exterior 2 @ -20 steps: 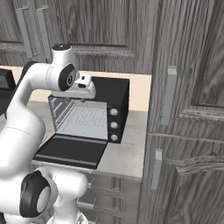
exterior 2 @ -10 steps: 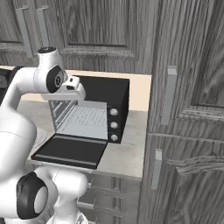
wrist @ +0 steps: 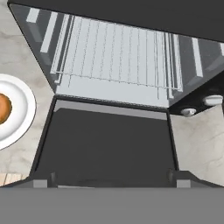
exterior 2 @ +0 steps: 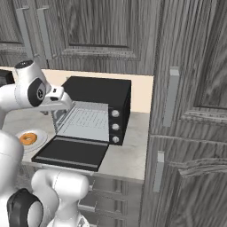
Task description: Pick up the bagel from the plate, place it on the toaster oven rack, close the door, and set the timer.
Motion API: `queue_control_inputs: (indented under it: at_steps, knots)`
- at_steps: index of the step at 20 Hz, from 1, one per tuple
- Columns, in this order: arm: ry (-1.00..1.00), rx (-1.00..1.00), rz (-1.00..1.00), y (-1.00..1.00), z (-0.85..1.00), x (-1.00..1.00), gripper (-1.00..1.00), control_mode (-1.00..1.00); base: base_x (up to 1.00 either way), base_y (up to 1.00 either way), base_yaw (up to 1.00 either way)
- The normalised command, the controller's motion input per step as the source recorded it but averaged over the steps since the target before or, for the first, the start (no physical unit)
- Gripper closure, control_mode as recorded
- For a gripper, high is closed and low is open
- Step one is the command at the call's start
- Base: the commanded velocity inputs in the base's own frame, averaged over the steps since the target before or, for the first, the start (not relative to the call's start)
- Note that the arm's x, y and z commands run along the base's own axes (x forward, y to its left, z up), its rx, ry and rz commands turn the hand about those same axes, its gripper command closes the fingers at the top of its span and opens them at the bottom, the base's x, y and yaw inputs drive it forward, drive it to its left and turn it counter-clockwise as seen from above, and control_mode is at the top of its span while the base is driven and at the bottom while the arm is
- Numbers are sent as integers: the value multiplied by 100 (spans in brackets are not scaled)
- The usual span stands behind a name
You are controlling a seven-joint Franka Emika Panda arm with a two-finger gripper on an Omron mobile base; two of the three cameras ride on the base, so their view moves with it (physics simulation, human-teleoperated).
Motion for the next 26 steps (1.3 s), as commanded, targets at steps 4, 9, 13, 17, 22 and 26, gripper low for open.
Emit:
queue_control_inputs:
  at_steps: [4,9,13,17,22,26]
  knots:
    - [-10,-1,0,11,-40,0,-100,-100,0,0,0]
    - [-10,0,0,1,-46,14,-100,-100,0,0,0]
    - [-22,0,0,2,-33,9,-100,-100,0,0,0]
    - [-26,0,-1,0,-11,16,-100,-100,0,0,0]
    - [-11,0,-2,3,-7,48,-100,-100,0,0,0]
    - [0,0,-1,1,-4,67,-100,-100,0,0,0]
